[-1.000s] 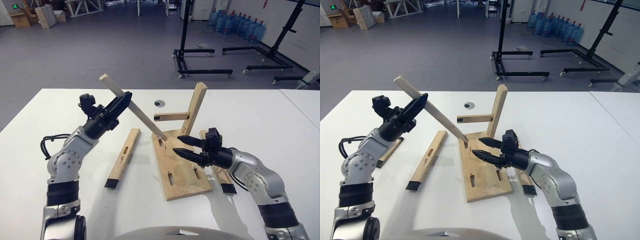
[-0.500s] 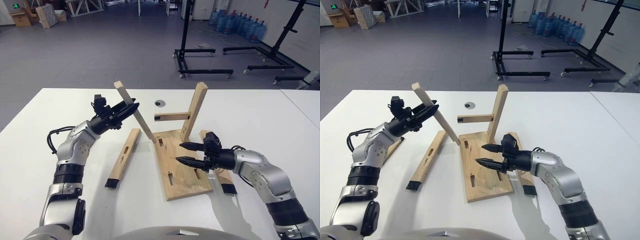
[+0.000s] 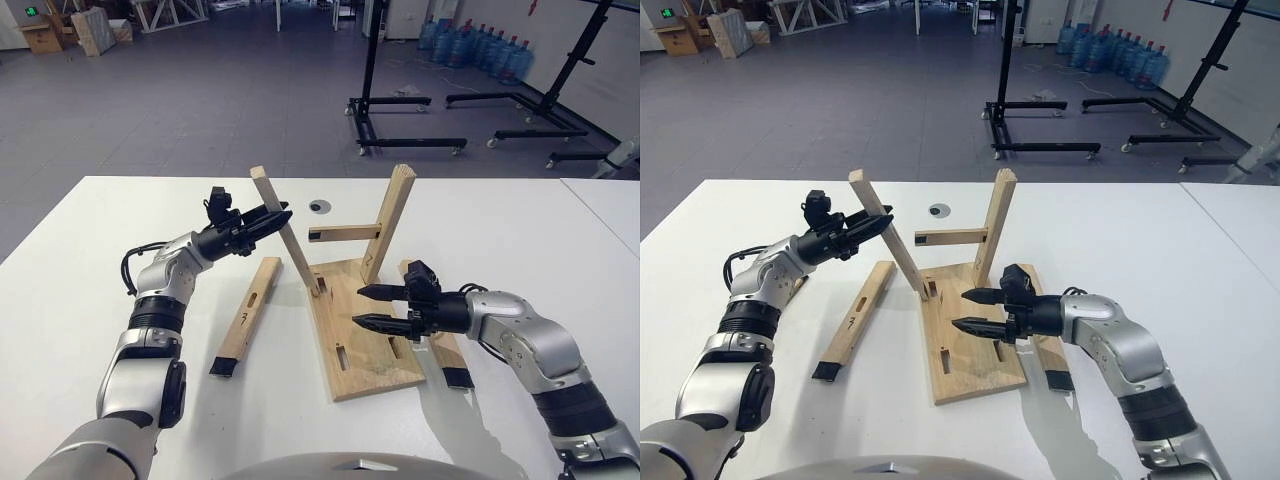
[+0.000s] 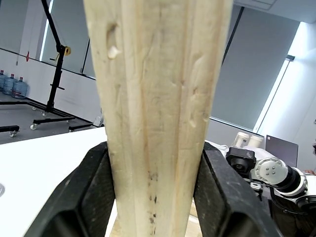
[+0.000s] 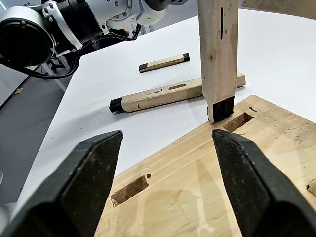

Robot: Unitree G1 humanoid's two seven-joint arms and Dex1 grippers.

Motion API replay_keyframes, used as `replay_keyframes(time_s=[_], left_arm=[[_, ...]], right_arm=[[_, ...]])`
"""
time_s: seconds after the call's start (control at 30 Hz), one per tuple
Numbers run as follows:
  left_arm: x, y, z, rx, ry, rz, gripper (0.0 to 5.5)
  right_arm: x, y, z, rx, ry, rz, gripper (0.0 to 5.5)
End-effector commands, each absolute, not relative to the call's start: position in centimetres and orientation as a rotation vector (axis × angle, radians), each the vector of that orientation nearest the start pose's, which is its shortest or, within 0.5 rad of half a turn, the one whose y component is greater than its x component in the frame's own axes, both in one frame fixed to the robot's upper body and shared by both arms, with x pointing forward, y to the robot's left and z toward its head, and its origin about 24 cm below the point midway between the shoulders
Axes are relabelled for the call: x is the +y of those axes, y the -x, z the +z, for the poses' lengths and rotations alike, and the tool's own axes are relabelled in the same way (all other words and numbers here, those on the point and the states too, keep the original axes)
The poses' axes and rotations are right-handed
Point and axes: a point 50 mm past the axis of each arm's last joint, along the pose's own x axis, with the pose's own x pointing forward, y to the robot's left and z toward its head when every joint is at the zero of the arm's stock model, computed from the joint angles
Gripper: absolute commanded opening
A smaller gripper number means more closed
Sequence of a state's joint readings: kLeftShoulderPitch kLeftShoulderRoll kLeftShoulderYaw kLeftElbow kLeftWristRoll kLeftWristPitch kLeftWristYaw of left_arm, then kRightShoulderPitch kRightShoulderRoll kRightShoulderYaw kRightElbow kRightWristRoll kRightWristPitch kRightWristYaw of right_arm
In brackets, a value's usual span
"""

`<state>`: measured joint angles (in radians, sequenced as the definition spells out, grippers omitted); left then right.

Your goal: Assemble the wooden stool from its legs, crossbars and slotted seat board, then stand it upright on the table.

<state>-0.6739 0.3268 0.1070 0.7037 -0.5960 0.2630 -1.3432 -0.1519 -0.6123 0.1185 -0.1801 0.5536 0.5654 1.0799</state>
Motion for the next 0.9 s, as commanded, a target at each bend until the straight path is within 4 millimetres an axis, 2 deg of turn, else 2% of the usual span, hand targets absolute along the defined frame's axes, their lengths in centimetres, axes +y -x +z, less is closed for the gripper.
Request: replay_keyframes(time_s=[0.03,0.37,0.63,0.83,0.9], left_arm=[[16.2,-34.5,11.2,-0.038,0.431,-1.280,2.02],[15.1,-34.9,10.1,0.018,0.416,-1.311,2.02],[15.4,-35.1,8.8,0.147,0.283,-1.268,2.02],[15.7,-35.2,9.9,0.216,0.227,-1.342,2.02],[15.6,-35.2,10.1,0.229,0.212,-1.360,2.02]], right_arm=[[-16.5,-24.1,9.2,0.370,-0.040,1.292,3.33],[-16.3,-24.3,9.4,0.364,-0.032,1.304,3.33],[-16.0,-24.5,9.7,0.354,-0.016,1.321,3.33],[-15.7,-24.0,9.7,0.358,-0.013,1.334,3.33],[-16.0,-24.2,8.5,0.435,0.082,1.292,3.33]])
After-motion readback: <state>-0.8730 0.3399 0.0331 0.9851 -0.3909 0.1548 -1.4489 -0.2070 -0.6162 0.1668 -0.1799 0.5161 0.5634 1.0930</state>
